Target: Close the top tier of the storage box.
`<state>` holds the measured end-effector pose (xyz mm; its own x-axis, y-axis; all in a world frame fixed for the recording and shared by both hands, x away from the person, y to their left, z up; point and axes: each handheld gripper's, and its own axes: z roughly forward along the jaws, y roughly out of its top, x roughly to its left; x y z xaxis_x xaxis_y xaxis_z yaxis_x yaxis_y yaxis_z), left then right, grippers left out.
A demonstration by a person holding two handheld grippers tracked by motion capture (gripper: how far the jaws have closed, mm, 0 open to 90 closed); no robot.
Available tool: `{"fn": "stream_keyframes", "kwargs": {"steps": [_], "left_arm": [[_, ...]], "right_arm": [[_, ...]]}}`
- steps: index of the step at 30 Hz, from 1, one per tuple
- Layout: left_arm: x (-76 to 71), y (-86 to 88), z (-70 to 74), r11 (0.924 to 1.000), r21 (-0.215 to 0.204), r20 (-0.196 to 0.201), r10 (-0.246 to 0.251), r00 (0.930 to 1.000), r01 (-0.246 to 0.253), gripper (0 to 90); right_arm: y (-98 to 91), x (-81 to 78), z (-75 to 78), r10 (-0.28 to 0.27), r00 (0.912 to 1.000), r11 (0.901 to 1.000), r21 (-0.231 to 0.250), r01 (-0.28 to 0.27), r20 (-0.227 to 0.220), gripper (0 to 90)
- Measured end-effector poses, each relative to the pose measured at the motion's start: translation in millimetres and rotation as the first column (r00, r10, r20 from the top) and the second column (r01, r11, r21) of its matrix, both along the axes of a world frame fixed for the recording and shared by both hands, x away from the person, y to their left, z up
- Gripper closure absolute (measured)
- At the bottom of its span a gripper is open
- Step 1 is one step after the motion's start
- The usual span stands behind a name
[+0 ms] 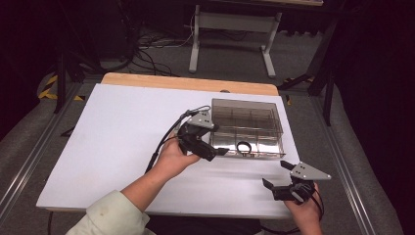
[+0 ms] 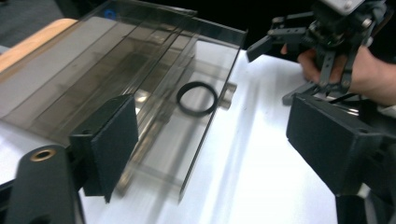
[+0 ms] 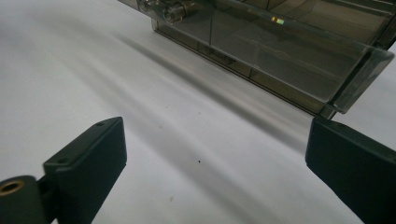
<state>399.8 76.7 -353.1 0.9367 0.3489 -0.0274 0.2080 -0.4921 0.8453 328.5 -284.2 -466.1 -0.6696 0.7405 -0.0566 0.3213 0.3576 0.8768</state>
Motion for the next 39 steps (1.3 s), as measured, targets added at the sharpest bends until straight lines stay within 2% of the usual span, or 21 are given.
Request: {"fn": "stream_keyframes", "kwargs": {"steps": [5, 10, 13, 14, 16, 17, 18, 19, 20, 21, 23, 25, 26, 28, 29, 30, 31, 34, 35, 36, 39], "left_arm": [[-11.1, 29.9, -1.8, 0.9984, -0.024, 0.011, 0.052, 0.9986, -0.052, 10.7], [-17.4, 47.7, -3.6, 0.9953, -0.050, 0.008, 0.083, 0.9965, -0.082, 4.7], [-23.1, 64.2, -7.7, 0.9919, -0.066, 0.005, 0.109, 0.9940, -0.109, 1.6], [-23.1, 64.2, -7.7, 0.9919, -0.066, 0.005, 0.109, 0.9940, -0.109, 0.6], [-27.6, 77.7, -12.7, 0.9878, -0.077, 0.018, 0.137, 0.9904, -0.135, 0.1], [-27.6, 77.7, -12.7, 0.9878, -0.077, 0.018, 0.137, 0.9904, -0.135, 0.1], [-30.0, 86.3, -16.6, 0.9831, -0.101, 0.024, 0.156, 0.9875, -0.153, 0.1], [-30.0, 86.3, -16.6, 0.9831, -0.101, 0.024, 0.156, 0.9875, -0.153, 0.1], [-31.9, 94.1, -19.8, 0.9791, -0.108, 0.041, 0.177, 0.9833, -0.172, 0.1], [-31.9, 94.1, -19.8, 0.9791, -0.108, 0.041, 0.177, 0.9833, -0.172, 0.1], [-33.7, 101.2, -22.8, 0.9758, -0.113, 0.053, 0.194, 0.9796, -0.187, 0.1], [-36.1, 107.7, -25.9, 0.9736, -0.117, 0.060, 0.204, 0.9772, -0.196, 0.1], [-37.6, 110.8, -27.6, 0.9725, -0.119, 0.062, 0.209, 0.9761, -0.200, 0.1], [-41.0, 116.9, -30.3, 0.9699, -0.119, 0.060, 0.221, 0.9735, -0.212, 0.1], [-43.9, 119.5, -31.6, 0.9665, -0.126, 0.066, 0.233, 0.9702, -0.224, 0.1], [-49.5, 124.8, -35.6, 0.9587, -0.154, 0.091, 0.255, 0.9628, -0.239, 0.1], [-51.5, 126.7, -37.9, 0.9565, -0.165, 0.091, 0.257, 0.9620, -0.240, 0.1], [-54.4, 132.7, -40.5, 0.9571, -0.146, 0.107, 0.267, 0.9578, -0.250, 0.1], [-55.7, 136.1, -43.0, 0.9526, -0.155, 0.109, 0.280, 0.9538, -0.262, 0.1], [-56.7, 144.0, -48.4, 0.9444, -0.172, 0.102, 0.300, 0.9486, -0.280, 0.1], [-57.3, 150.1, -54.1, 0.9391, -0.176, 0.086, 0.313, 0.9458, -0.295, 0.1]], "right_arm": [[1.4, -4.0, 4.0, -0.001, 1.0000, 1.0000, -0.006, 0.001, 0.003, 16.7], [2.5, -5.6, 6.2, 0.001, 1.0000, 0.9999, -0.016, -0.001, 0.010, 25.8], [3.7, -8.2, 8.8, 0.000, 0.9998, 0.9997, -0.025, 0.000, 0.020, 37.1], [3.7, -8.2, 8.8, 0.000, 0.9998, 0.9997, -0.025, 0.000, 0.020, 37.1], [3.9, -9.9, 10.7, 0.005, 0.9996, 0.9997, -0.024, -0.005, 0.026, 47.3], [4.0, -10.0, 11.1, 0.011, 0.9995, 0.9997, -0.023, -0.011, 0.028, 47.3], [4.4, -10.4, 11.6, 0.014, 0.9996, 0.9996, -0.024, -0.014, 0.026, 53.7], [4.4, -10.4, 11.6, 0.014, 0.9996, 0.9996, -0.024, -0.014, 0.026, 53.7], [5.5, -10.8, 12.3, 0.020, 0.9994, 0.9993, -0.032, -0.019, 0.030, 60.6], [5.5, -10.8, 12.3, 0.020, 0.9994, 0.9993, -0.032, -0.019, 0.030, 60.6], [7.0, -10.8, 12.9, 0.023, 0.9993, 0.9990, -0.038, -0.022, 0.030, 67.7], [8.7, -11.3, 14.3, 0.034, 0.9991, 0.9984, -0.046, -0.033, 0.027, 81.6], [8.7, -11.3, 14.3, 0.034, 0.9991, 0.9984, -0.046, -0.033, 0.027, 81.6], [9.6, -11.2, 14.8, 0.036, 0.9991, 0.9983, -0.046, -0.035, 0.023, 90.0], [10.3, -10.9, 14.8, 0.037, 0.9991, 0.9984, -0.044, -0.036, 0.022, 90.0], [11.3, -10.5, 15.2, 0.041, 0.9990, 0.9980, -0.048, -0.040, 0.019, 90.0], [11.8, -10.5, 15.5, 0.045, 0.9988, 0.9978, -0.049, -0.044, 0.018, 90.0], [12.5, -11.1, 16.6, 0.050, 0.9986, 0.9976, -0.050, -0.049, 0.019, 90.0], [12.8, -11.5, 17.0, 0.053, 0.9984, 0.9977, -0.045, -0.052, 0.019, 90.0], [13.9, -12.0, 17.6, 0.057, 0.9981, 0.9973, -0.047, -0.056, 0.022, 90.0], [14.8, -11.8, 17.8, 0.065, 0.9975, 0.9968, -0.049, -0.064, 0.027, 90.0]]}}
